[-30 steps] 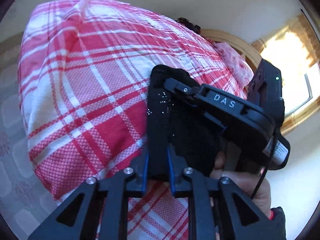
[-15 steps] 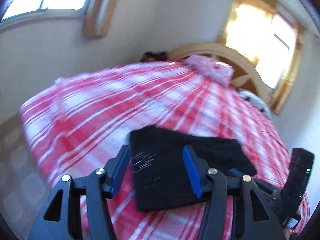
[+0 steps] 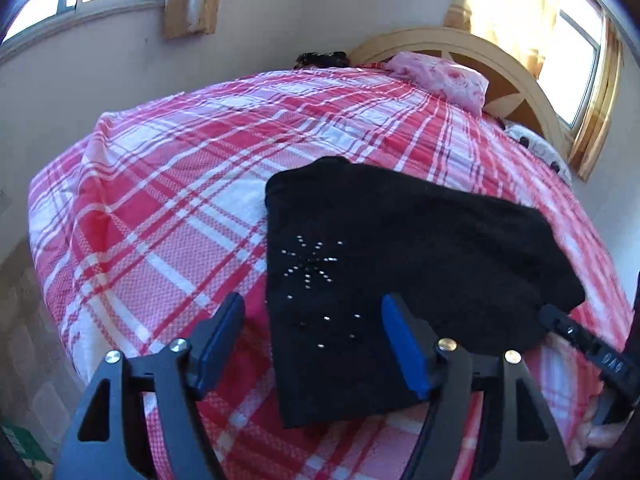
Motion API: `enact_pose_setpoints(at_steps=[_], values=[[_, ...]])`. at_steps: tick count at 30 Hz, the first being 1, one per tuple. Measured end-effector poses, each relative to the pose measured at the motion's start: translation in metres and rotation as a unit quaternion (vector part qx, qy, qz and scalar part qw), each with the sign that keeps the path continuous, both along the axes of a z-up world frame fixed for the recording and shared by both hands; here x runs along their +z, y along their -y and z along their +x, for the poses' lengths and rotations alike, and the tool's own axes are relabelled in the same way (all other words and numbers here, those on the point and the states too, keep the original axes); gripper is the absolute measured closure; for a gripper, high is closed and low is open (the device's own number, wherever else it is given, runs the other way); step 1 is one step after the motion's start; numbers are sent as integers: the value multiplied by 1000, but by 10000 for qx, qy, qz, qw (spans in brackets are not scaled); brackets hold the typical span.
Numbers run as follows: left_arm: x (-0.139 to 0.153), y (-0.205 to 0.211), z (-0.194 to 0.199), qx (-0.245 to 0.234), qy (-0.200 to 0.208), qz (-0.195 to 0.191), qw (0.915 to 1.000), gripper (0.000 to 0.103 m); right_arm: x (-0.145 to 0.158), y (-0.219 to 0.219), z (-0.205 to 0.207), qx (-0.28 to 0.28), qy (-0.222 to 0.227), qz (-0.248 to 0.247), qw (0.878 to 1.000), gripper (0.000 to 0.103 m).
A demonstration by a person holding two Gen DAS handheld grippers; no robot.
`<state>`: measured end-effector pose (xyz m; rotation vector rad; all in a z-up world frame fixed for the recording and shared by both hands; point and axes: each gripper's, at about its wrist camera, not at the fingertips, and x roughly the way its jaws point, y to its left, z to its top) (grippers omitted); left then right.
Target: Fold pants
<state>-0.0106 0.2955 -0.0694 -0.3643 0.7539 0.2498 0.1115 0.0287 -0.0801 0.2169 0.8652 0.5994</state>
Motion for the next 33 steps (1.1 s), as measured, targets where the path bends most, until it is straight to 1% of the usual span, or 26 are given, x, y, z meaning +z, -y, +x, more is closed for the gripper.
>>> enact_pose_setpoints(at_steps=[1,3,5,6,9,11,13,14,15,16,17,18,19,20,22,25,28,31,33], values=[[4,4,1,7,-14,22,10000,30,3,1,-3,-42,82,-32,10000,93],[12,15,-2,128,-121,327,9993,28,13,0,-11,-227,215,-20,9995,93],[18,30,-2,159,-224,648,9975,28,26,2,-25,-382,215,263,9987,93],[20,37,0,145,-258,755,9967,28,31,1,-30,-422,198,293,9985,93],[22,50,-2,84,-355,906,9952,25,44,-4,-46,-583,205,-50,9981,89],[26,58,-5,33,-339,1017,9942,25,49,-4,-54,-675,123,-137,9976,77],[31,65,-8,3,-290,1114,9933,25,51,-4,-58,-941,-125,-303,9950,36],[33,67,-9,-16,-266,1137,9932,23,51,-4,-59,-1030,-217,-344,9938,31],[36,70,-11,-35,-244,1176,9928,19,54,-4,-61,-1027,-201,-291,9941,30],[39,72,-13,-38,-227,1216,9923,16,58,-5,-66,-941,-46,-211,9953,30],[42,75,-14,-47,-202,1263,9918,9,63,-7,-72,-878,163,-229,9957,30],[46,78,-15,-48,-178,1324,9910,5,67,-9,-78,-865,389,-338,9949,28],[50,81,-17,-55,-132,1400,9900,4,74,-12,-85,-888,698,-555,9920,27],[53,84,-19,-65,-77,1462,9892,4,77,-15,-90,-881,906,-710,9894,27],[60,89,-23,-60,32,1625,9867,1,86,-21,-104,-915,1398,-1132,9794,27],[63,96,-26,-37,24,1793,9838,0,95,-22,-118,-926,1837,-1338,9694,27],[61,99,-26,18,-128,1819,9832,0,101,-19,-120,-925,1849,-1294,9698,27],[60,98,-28,131,-274,1749,9841,0,103,-15,-120,-935,1711,-1107,9745,27],[62,97,-31,176,-235,1703,9849,0,105,-11,-121,-918,1611,-936,9782,27]])
